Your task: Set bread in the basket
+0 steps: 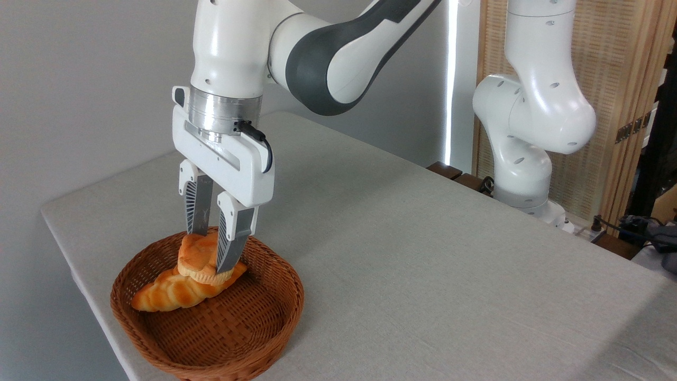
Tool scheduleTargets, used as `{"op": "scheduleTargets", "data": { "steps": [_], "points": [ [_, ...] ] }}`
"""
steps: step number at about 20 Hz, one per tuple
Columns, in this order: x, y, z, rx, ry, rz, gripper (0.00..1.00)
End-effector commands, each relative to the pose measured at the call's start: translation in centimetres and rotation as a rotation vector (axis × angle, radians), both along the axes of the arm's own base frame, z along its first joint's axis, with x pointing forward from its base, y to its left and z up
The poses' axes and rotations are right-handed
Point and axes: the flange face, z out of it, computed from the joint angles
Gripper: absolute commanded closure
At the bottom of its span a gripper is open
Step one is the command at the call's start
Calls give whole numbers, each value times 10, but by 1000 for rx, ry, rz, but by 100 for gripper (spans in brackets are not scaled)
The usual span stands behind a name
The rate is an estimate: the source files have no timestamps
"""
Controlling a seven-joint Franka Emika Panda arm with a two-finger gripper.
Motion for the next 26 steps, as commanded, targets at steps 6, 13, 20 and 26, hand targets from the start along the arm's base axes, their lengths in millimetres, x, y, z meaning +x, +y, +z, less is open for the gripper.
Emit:
{"op": "scheduleTargets", "data": {
  "steps": [6,13,20,26],
  "points": [
    [-7,-2,20,-32,-25,46,0],
    [-18,-5,34,-48,5,83,0],
    [-35,-10,78,-36,98,59,0],
    [-40,-7,94,-26,151,54,0]
  ]
}}
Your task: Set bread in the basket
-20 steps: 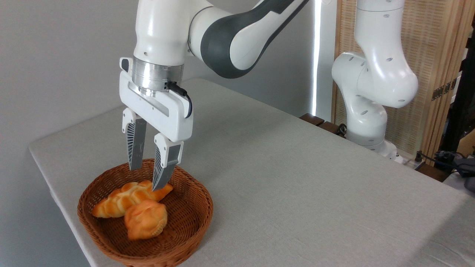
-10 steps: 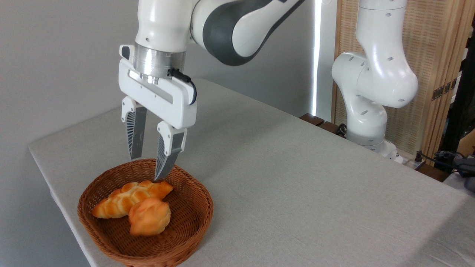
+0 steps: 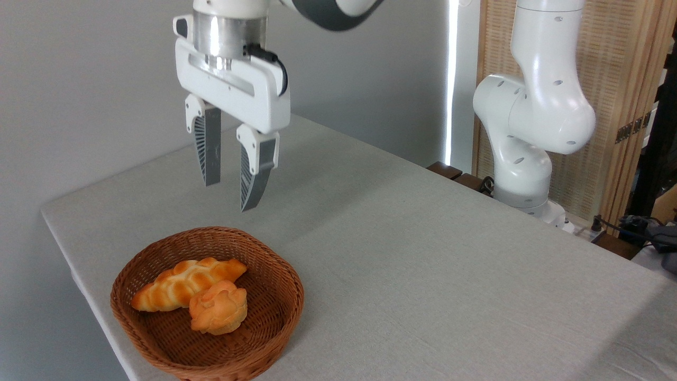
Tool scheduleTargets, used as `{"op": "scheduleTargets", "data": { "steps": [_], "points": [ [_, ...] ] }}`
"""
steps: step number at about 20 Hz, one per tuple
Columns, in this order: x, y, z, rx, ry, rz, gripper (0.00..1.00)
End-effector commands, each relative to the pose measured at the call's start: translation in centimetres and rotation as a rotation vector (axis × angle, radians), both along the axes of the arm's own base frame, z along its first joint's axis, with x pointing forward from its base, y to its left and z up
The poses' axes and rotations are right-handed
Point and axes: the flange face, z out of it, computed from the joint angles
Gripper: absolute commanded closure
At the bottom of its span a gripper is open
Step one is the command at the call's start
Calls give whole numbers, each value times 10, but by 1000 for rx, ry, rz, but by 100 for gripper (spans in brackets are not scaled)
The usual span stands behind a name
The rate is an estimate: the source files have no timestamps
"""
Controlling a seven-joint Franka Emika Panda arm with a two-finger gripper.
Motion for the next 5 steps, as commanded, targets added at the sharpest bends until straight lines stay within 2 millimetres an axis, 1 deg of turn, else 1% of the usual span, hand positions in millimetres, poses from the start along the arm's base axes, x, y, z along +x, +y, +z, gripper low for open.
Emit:
{"op": "scheduleTargets", "data": {
  "steps": [1,3,5],
  "points": [
    [-1,1,6,-4,36,8,0],
    [-5,2,2,5,77,-2,0],
    [-5,2,1,-12,80,10,0]
  ]
}}
